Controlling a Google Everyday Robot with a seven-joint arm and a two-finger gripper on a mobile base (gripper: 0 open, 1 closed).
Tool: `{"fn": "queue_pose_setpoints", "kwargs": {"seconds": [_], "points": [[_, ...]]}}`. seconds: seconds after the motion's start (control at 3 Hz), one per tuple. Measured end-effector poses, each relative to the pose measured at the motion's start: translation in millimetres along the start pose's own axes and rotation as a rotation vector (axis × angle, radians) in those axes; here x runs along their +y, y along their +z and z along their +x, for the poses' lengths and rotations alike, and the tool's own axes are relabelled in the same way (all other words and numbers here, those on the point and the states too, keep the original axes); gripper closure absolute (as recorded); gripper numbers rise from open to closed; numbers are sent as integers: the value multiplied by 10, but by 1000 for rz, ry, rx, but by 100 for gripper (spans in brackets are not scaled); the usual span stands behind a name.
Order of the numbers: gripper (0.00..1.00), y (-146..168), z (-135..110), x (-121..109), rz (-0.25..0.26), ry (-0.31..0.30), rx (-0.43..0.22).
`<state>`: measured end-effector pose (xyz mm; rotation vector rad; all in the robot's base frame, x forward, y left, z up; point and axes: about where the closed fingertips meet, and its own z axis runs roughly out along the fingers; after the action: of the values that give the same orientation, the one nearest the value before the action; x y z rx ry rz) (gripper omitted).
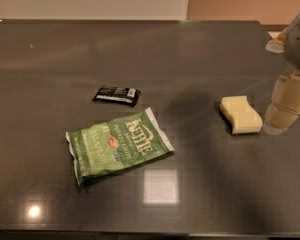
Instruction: Move sponge near green jalapeno chip bag
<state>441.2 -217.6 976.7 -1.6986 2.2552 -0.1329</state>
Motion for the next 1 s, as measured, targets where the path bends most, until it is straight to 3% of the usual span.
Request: {"fn": "queue_pose_setpoints", "kwargs": {"seconds": [0.33,1.0], "points": [[0,102,37,-130,12,108,35],[0,471,40,-258,-63,444,11]]}}
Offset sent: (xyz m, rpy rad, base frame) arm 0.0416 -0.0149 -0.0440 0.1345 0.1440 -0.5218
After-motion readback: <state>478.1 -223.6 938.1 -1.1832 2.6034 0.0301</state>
